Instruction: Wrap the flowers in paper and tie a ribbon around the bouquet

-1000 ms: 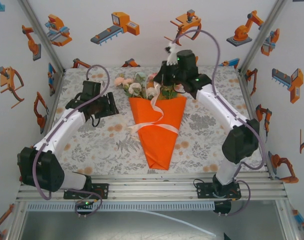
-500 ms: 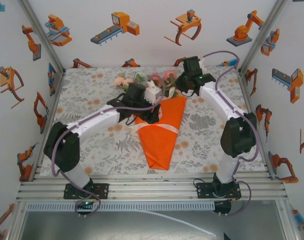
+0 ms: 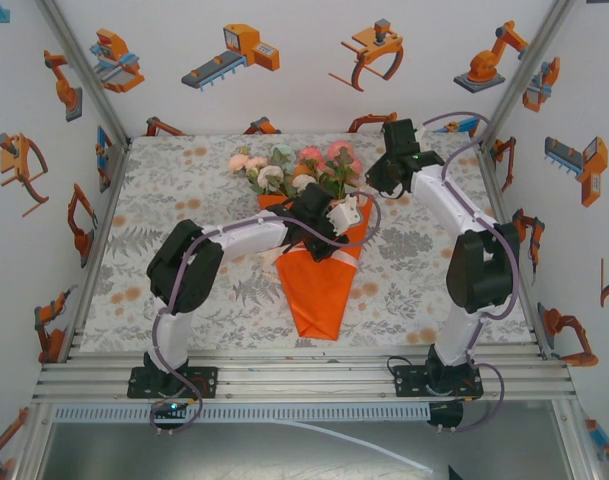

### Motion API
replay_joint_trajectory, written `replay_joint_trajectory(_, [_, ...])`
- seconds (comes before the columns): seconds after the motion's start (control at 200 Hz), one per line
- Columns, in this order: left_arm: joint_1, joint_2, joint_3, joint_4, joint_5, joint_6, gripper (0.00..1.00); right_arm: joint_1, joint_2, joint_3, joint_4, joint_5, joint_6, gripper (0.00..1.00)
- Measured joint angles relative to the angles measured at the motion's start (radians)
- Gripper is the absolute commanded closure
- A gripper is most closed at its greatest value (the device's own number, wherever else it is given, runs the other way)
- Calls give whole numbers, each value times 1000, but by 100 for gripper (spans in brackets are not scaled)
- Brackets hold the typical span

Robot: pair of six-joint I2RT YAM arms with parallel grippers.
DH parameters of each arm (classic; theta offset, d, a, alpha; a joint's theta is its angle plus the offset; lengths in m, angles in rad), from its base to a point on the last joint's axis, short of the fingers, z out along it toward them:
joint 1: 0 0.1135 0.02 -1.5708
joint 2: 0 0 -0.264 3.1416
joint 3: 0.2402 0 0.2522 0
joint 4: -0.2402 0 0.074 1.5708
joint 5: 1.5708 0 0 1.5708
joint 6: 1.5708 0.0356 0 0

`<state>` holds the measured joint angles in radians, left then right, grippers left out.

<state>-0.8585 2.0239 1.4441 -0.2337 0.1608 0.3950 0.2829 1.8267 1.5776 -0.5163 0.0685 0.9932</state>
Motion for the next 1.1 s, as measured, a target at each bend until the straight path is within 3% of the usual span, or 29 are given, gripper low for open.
replay_joint_trajectory(0.2, [0,1,31,-80,51,14,100,0,0,-2,1,-5,-29,100])
replay_joint_trajectory(0.37, [0,-23,24,-87,95,-7,100,1,0,-62,40,-89,-95,100])
replay_joint_trajectory(0.586, [0,-162,-31,-13,116,-87,100,22,26,-173,49,-385,-263,100])
replay_joint_trajectory(0.711, [0,-224,-53,53,122,-130,100,60,18,-229,-5,-497,-383,85])
replay_joint_trajectory(0.781, [0,-236,-53,85,127,-150,100,86,11,-248,-43,-555,-448,70])
replay_joint_trajectory(0.836, [0,-237,-53,102,128,-161,100,100,11,-248,-65,-599,-476,64])
replay_joint_trajectory(1.101, [1,-209,-53,112,119,-197,100,35,-47,-253,-94,-653,-542,63])
